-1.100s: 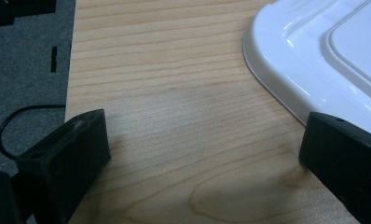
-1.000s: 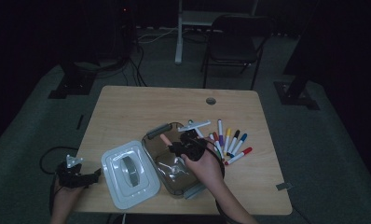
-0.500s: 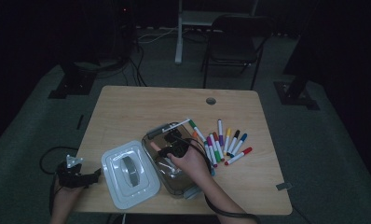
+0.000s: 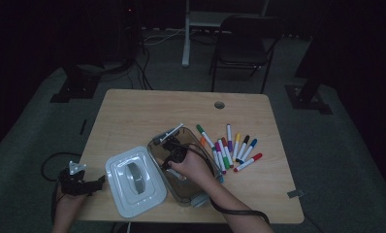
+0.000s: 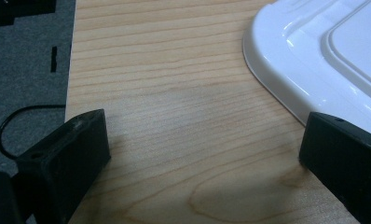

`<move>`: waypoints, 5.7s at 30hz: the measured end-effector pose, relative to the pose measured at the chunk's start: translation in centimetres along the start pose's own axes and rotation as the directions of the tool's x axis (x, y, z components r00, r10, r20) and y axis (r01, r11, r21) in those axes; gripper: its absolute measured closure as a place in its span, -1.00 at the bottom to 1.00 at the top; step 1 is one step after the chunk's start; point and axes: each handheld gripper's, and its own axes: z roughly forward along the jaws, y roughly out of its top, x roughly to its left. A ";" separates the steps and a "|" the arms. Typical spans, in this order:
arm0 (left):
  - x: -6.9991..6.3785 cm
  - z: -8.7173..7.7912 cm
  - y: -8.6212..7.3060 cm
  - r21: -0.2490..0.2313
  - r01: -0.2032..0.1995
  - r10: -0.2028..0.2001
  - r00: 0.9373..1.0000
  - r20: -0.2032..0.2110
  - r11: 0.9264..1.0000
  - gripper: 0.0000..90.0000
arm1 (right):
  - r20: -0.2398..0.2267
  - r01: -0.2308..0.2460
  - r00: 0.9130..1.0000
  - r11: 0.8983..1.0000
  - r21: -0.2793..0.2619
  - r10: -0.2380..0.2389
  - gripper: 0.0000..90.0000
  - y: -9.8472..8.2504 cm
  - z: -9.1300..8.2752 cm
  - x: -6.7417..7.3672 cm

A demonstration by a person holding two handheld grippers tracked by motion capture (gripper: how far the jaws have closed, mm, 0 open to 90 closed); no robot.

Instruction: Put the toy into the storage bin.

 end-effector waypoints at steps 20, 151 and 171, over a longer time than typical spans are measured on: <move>0.0 0.0 0.0 0.000 0.000 0.000 1.000 0.000 1.000 -0.95 | 0.084 0.087 0.991 0.976 0.198 -0.106 0.61 -0.3 3.1 1.1; 0.0 0.0 0.0 0.000 0.001 -0.001 1.000 -0.002 1.000 -0.95 | 0.324 -0.386 0.790 0.832 -0.398 0.521 0.39 -22.3 -9.0 -20.7; -0.1 0.0 0.0 0.001 0.003 -0.003 1.000 -0.002 1.000 -0.95 | 0.382 -0.355 0.784 0.858 -0.371 0.490 0.71 -22.5 -7.9 -19.9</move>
